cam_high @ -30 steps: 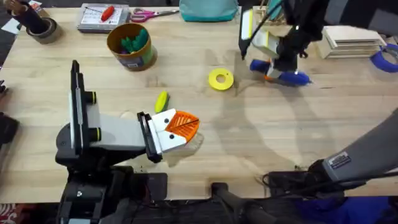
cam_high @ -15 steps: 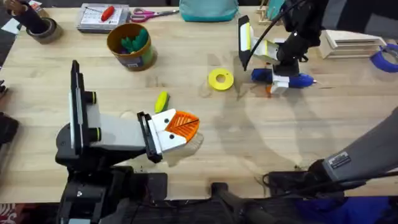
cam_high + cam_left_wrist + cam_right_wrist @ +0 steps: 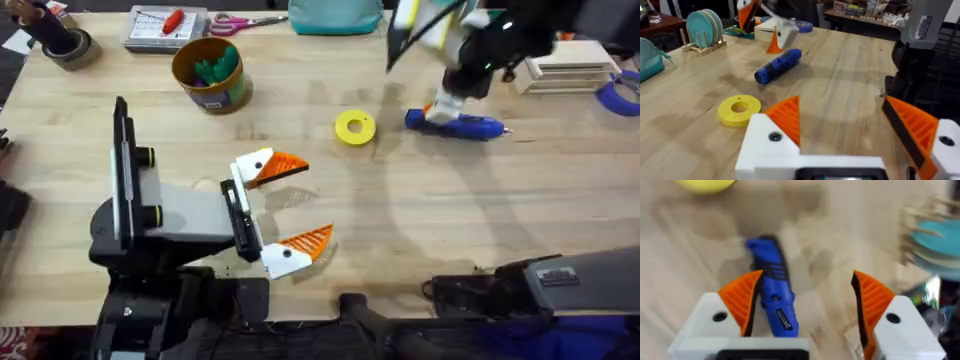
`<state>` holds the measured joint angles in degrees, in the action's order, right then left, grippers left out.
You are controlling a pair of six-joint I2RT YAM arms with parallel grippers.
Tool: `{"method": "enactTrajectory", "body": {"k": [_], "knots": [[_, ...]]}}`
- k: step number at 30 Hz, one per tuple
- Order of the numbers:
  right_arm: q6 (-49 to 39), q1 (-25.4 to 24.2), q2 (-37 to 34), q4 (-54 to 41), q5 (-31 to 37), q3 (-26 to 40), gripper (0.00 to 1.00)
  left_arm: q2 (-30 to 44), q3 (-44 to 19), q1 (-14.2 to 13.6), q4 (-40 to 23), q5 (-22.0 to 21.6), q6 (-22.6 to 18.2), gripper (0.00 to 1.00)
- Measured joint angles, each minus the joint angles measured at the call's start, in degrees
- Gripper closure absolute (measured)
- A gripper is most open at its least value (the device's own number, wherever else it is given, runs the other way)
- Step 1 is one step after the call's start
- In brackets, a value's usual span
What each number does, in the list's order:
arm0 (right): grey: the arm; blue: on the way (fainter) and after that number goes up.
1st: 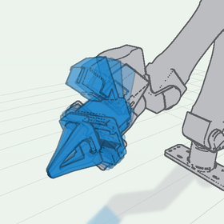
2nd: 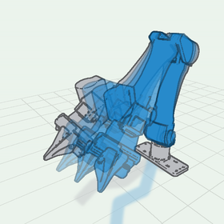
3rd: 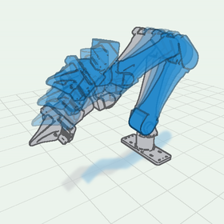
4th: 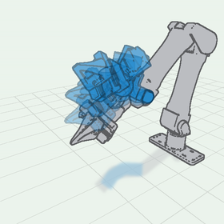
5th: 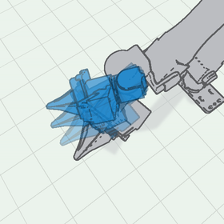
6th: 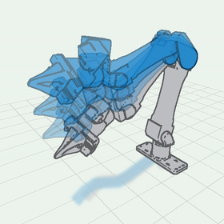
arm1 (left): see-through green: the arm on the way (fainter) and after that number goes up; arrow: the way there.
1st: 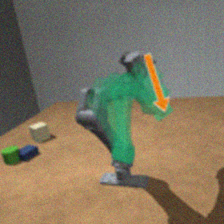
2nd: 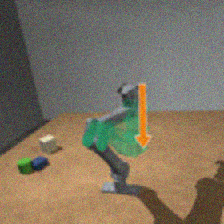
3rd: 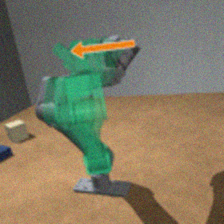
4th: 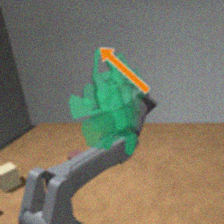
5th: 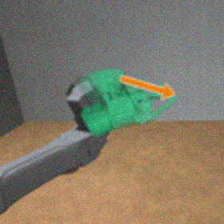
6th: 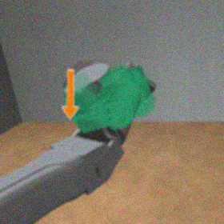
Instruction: Pick up the gripper from the table and insert it into the empty holder that is missing its gripper. Then pick up a screw, insert it into the mounting hole, and use the screwdriver to tighten it. Finally, clean up the table by picking up the vegetable and placing it into the bucket.
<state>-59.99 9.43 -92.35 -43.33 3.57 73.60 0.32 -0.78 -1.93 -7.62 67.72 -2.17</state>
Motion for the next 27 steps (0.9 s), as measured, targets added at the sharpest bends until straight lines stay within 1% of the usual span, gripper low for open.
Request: {"method": "enactTrajectory", "body": {"k": [4, 6, 8, 10, 13, 15, 17, 20, 24, 27], "knots": [[12.8, 0.0, 6.6, 1.2, 0.0, 0.0, 0.005, 0.0, 0.0, 0.0, 0.4, -0.5, 0.0, 0.015], [18.9, 0.0, 9.2, 1.4, 0.0, 0.0, 0.005, 0.0, 0.3, 0.0, 3.0, -1.8, 0.9, 0.015], [24.4, 0.0, 11.0, 1.4, -0.1, 0.0, 0.004, 0.0, 0.4, 0.0, 7.5, -3.5, 3.7, 0.015], [29.6, 0.0, 12.4, 1.3, -0.2, 0.0, 0.005, 0.0, 0.4, 0.0, 12.2, -5.9, 7.7, 0.015], [36.3, 0.0, 14.2, 1.3, -2.2, 0.0, 0.005, 0.0, 0.4, 0.0, 14.8, -7.9, 11.4, 0.015], [39.3, 0.0, 15.6, 1.2, -4.4, 0.0, 0.005, 0.0, 0.2, 0.0, 13.4, -8.7, 12.5, 0.016], [41.9, 0.0, 17.5, 1.1, -6.7, 0.0, 0.004, 0.0, -0.8, 0.0, 10.1, -9.7, 13.4, 0.015], [45.8, 0.0, 21.2, 1.1, -9.9, 0.0, 0.004, 0.4, -4.1, 0.0, 4.7, -11.7, 14.0, 0.016], [51.9, 0.0, 26.1, -0.4, -12.3, 0.0, 0.005, 4.3, -9.7, 0.0, 1.1, -13.9, 12.9, 0.015], [54.7, 0.0, 29.0, -3.8, -13.0, 0.0, 0.005, 9.7, -13.7, 0.0, -0.7, -15.8, 11.1, 0.015]]}}
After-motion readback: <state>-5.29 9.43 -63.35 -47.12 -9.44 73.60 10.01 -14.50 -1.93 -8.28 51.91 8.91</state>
